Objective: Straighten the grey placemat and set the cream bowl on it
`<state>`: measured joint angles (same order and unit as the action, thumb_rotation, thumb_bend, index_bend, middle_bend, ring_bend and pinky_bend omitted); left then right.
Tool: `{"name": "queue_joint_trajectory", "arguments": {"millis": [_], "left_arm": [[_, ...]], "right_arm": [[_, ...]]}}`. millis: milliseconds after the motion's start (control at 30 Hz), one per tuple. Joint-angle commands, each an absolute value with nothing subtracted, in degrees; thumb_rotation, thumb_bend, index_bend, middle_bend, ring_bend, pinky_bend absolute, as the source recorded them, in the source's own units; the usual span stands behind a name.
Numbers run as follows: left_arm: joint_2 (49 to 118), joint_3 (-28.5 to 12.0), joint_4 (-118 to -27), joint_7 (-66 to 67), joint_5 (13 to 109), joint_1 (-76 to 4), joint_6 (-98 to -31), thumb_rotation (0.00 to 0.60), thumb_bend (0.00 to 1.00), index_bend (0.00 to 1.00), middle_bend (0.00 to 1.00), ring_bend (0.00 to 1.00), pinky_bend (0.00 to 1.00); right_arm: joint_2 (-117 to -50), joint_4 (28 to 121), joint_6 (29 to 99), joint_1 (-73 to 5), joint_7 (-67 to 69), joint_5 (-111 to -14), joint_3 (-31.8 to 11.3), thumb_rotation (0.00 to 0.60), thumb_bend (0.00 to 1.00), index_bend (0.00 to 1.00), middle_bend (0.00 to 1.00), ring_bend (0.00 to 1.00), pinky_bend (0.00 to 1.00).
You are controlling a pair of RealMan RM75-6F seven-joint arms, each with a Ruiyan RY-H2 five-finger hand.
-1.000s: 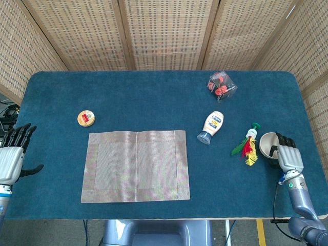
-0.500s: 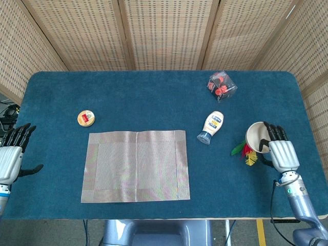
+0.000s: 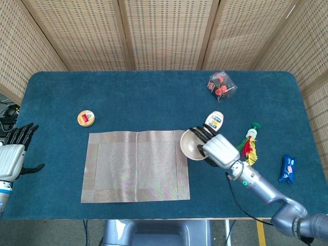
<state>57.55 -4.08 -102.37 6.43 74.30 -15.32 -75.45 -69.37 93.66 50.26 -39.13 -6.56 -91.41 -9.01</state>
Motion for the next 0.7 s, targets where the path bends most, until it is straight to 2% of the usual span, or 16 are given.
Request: {"name": "queue_joint_trajectory", "arguments": {"millis": [33, 233, 600, 633, 667, 700], "left_arm": [[57.7, -4.4, -102.1, 6.7, 73.7, -15.6, -74.9, 0.6, 0.0, 0.0, 0.0, 0.0, 0.0], [58.0, -5.0, -101.5, 7.2, 71.9, -16.0, -73.7, 0.6, 0.0, 0.0, 0.0, 0.0, 0.0], [58.4, -5.4, -101.2, 8.1, 70.6, -16.7, -72.2, 0.6, 0.0, 0.0, 0.0, 0.0, 0.0], [58.4, -5.4, -101.2, 8.2, 70.6, -16.7, -72.1, 0.6, 0.0, 0.0, 0.0, 0.0, 0.0], [58.4, -5.5, -101.2, 8.3, 70.5, -16.7, -72.1, 0.6, 0.0, 0.0, 0.0, 0.0, 0.0], [58.5, -5.5, -101.2, 8.5, 70.5, -16.7, -72.0, 0.6, 0.0, 0.0, 0.0, 0.0, 0.0]], "right_arm": [[-74.6, 94.3, 42.6, -45.9, -9.6, -90.8, -10.5, 0.6, 0.65, 0.73, 0.0, 0.0, 0.0], [-83.6, 90.1, 36.8, -51.6, -12.8, -88.3, -10.8, 0.6, 0.64, 0.73, 0.0, 0.0, 0.0], [-93.1, 83.6, 35.9, -55.2, -14.4, -85.5, -10.3, 0.6, 0.6, 0.73, 0.0, 0.0, 0.0], [-93.6, 83.2, 36.0, -55.3, -14.6, -85.4, -10.2, 0.6, 0.58, 0.72, 0.0, 0.0, 0.0], [-94.2, 82.8, 36.1, -55.5, -14.7, -85.4, -10.1, 0.6, 0.52, 0.69, 0.0, 0.0, 0.0], [-94.8, 82.3, 36.2, -55.7, -14.8, -85.2, -10.1, 0.6, 0.41, 0.59, 0.0, 0.0, 0.0]]}}
